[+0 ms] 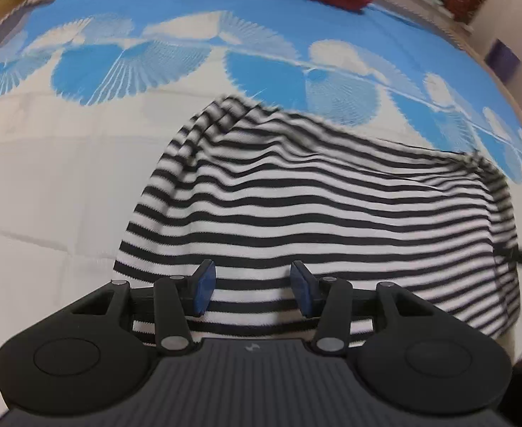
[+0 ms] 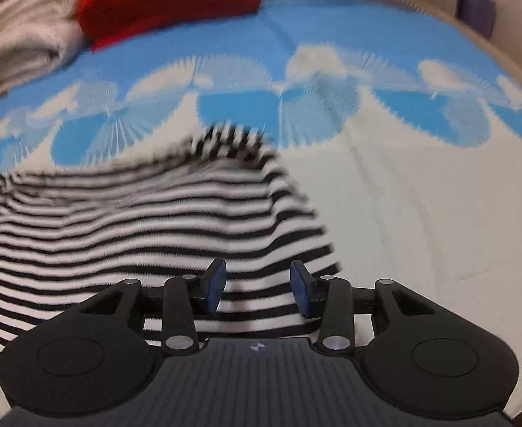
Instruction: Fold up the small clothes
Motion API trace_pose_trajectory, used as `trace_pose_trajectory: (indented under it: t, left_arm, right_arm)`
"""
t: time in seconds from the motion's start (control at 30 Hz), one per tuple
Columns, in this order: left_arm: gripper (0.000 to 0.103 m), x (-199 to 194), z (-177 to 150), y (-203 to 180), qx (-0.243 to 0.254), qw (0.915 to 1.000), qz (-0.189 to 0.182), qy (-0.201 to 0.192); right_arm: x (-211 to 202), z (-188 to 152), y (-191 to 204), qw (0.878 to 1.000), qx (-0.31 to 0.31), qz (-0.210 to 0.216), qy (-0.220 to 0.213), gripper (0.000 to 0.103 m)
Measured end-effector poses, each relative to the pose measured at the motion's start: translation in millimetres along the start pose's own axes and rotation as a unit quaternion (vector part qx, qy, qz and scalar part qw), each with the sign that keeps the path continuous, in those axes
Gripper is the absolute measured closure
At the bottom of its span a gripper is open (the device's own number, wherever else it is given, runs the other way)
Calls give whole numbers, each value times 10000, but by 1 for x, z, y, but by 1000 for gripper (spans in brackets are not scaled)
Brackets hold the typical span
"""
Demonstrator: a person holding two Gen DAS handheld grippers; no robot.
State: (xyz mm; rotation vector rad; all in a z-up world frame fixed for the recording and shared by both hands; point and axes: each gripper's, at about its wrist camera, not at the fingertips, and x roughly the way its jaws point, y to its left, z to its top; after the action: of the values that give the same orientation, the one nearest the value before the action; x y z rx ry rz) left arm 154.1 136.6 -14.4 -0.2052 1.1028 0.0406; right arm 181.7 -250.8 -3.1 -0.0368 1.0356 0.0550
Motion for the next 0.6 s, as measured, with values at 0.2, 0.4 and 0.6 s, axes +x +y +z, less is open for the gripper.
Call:
trace_pose_trajectory:
  t: [0.2, 0.4, 0.6]
  left_arm:
    - [52, 19, 5, 8, -289, 9986, 396, 197]
    - [52, -9, 9, -4, 66, 9984, 176, -529]
    - [52, -26, 3, 3, 100, 9964, 45, -844]
  right_arm:
    - [27, 3, 12, 9973, 110, -567, 459, 58]
    - [-12, 11, 33, 9969, -30, -267, -733, 58]
    - [8, -3, 70, 9947, -927, 441, -79, 52]
